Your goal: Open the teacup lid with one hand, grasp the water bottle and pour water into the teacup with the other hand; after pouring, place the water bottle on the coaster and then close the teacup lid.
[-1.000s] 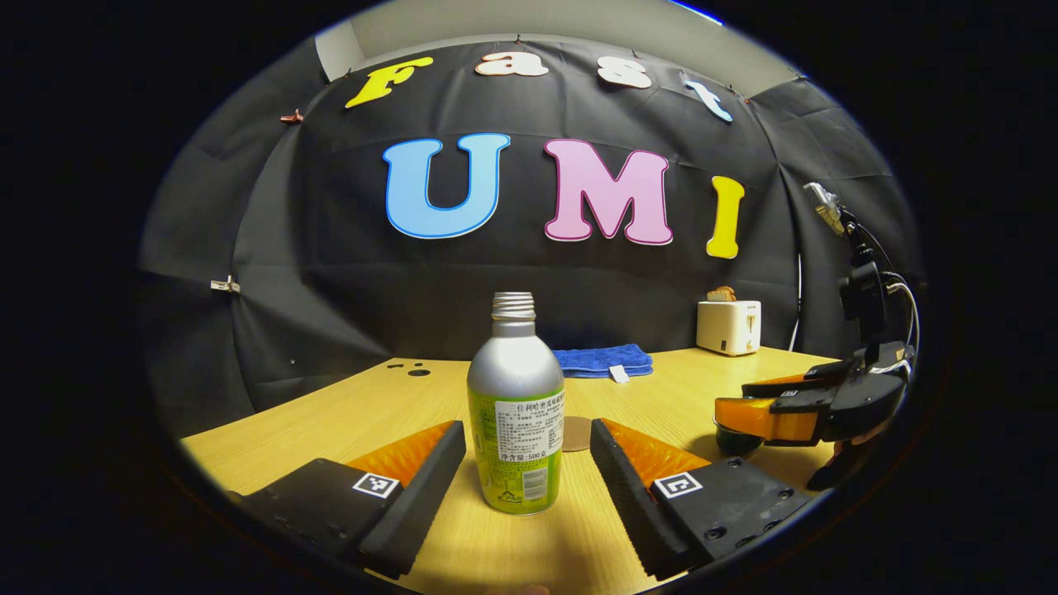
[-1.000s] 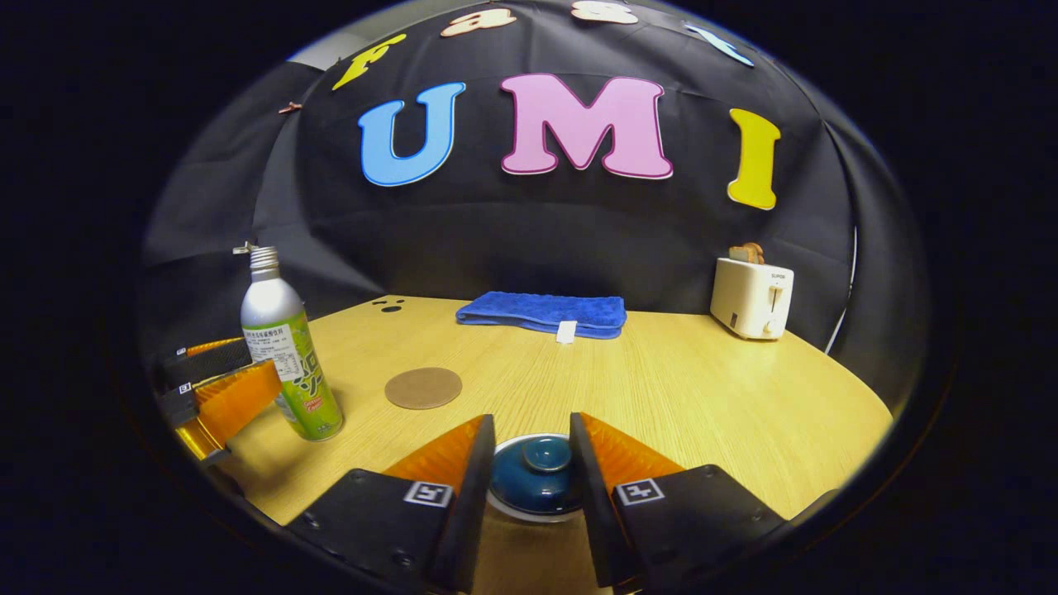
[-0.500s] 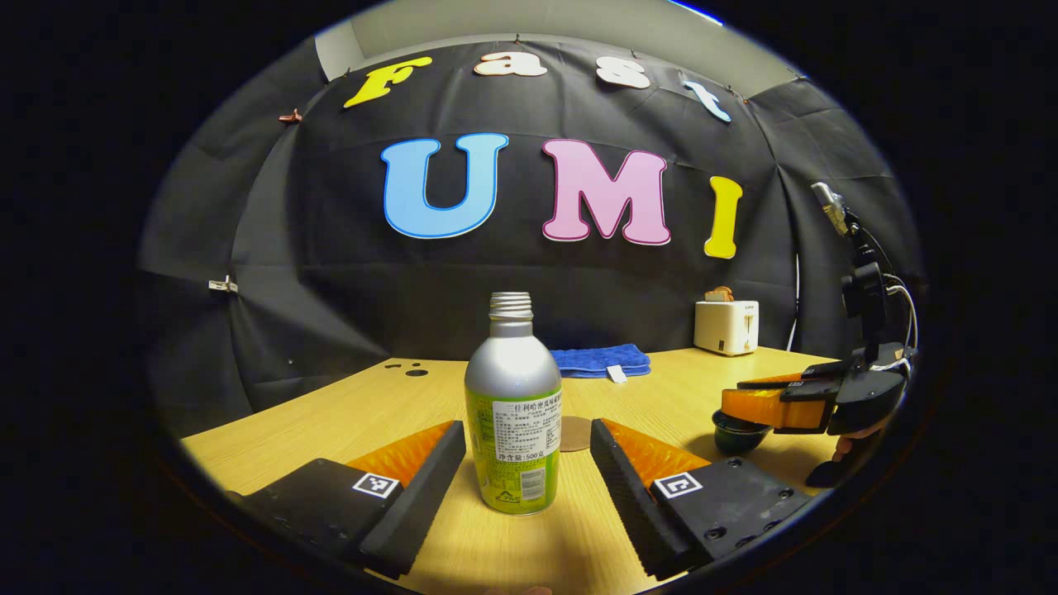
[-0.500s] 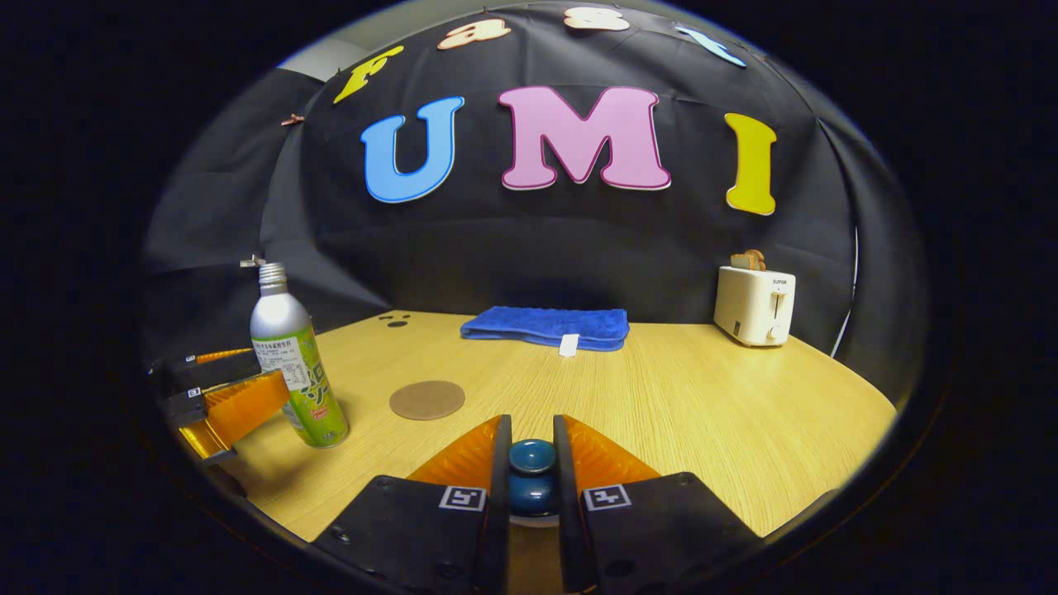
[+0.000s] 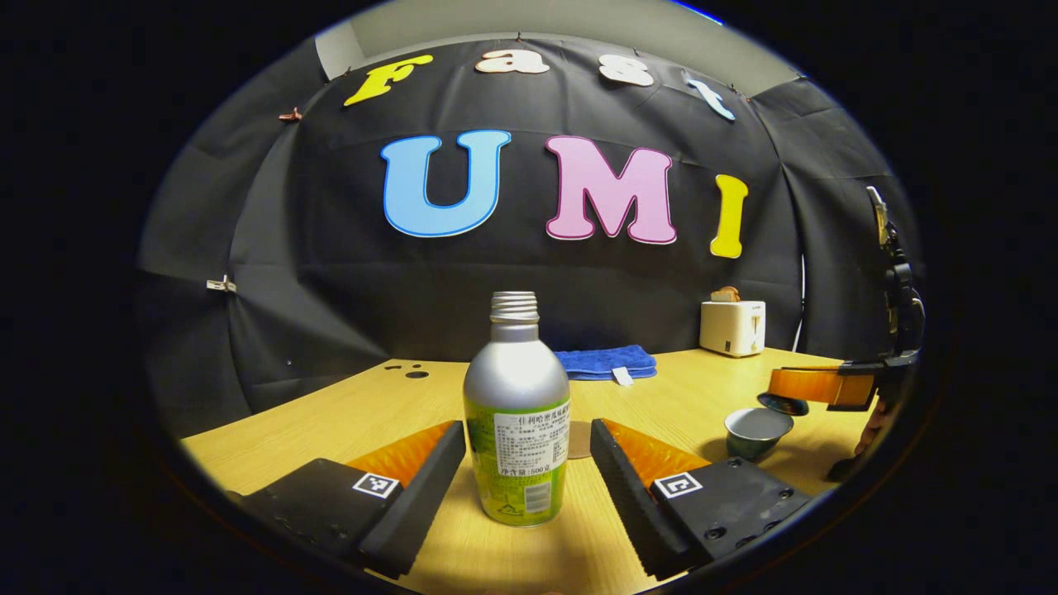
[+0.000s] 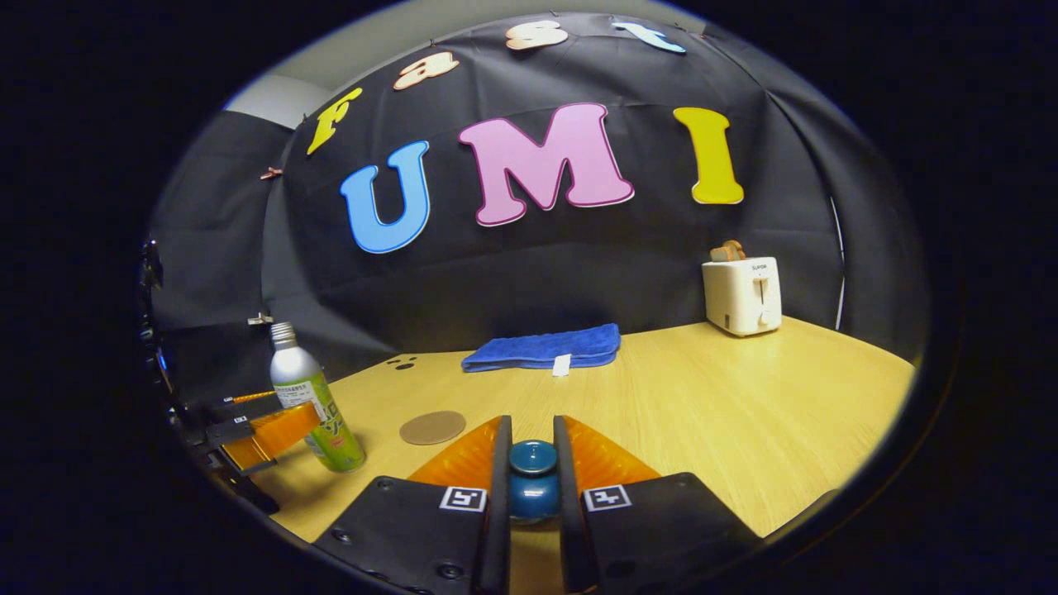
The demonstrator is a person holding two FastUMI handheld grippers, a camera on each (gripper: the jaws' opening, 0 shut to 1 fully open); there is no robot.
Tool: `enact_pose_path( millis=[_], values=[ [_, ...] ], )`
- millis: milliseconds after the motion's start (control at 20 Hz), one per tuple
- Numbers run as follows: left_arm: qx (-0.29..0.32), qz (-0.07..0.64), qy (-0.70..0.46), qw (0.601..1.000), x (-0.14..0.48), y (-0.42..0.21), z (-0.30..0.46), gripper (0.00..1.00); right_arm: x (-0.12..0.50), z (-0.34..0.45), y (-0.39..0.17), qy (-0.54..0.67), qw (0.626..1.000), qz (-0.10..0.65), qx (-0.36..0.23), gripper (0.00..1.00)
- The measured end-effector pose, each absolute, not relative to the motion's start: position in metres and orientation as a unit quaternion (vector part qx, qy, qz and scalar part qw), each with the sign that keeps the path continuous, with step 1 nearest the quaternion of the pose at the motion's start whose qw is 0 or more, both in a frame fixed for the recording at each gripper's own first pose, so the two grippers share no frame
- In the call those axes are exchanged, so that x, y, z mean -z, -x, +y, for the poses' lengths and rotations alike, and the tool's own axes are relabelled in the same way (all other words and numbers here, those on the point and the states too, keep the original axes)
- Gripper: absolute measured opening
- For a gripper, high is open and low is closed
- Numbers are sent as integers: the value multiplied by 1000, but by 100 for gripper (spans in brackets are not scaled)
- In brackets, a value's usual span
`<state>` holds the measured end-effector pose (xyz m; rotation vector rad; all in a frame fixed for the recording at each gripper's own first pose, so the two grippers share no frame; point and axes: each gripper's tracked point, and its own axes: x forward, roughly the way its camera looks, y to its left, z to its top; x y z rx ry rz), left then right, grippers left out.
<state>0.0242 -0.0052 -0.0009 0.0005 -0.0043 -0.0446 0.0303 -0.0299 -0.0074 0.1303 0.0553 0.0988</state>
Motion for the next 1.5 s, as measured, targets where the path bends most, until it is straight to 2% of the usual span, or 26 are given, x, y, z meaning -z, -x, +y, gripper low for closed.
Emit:
enact_pose_path(
  millis=[450, 550, 850, 1150, 1250, 1500],
  values=[
    [19, -1, 0, 1000, -1, -66, -7, 96, 1, -83, -30, 3, 1000, 0, 0, 28],
    [17, -2, 0, 1000, 0, -72, -5, 86, 0, -82, -25, 4, 1000, -3, -6, 28],
    [30, -1, -11, 999, 0, -74, -15, 81, 0, -98, -30, -1, 1000, -2, -2, 28],
    [38, -12, -144, 989, -12, -70, -43, 79, -1, -124, -35, 0, 1000, -3, 15, 28],
    [46, -12, -196, 979, -15, -72, -55, 81, -1, -129, -35, 1, 1000, -3, 16, 28],
    [73, -9, -378, 923, -12, -75, -87, 80, -1, -140, -33, 0, 1000, -3, 13, 28]
  ],
)
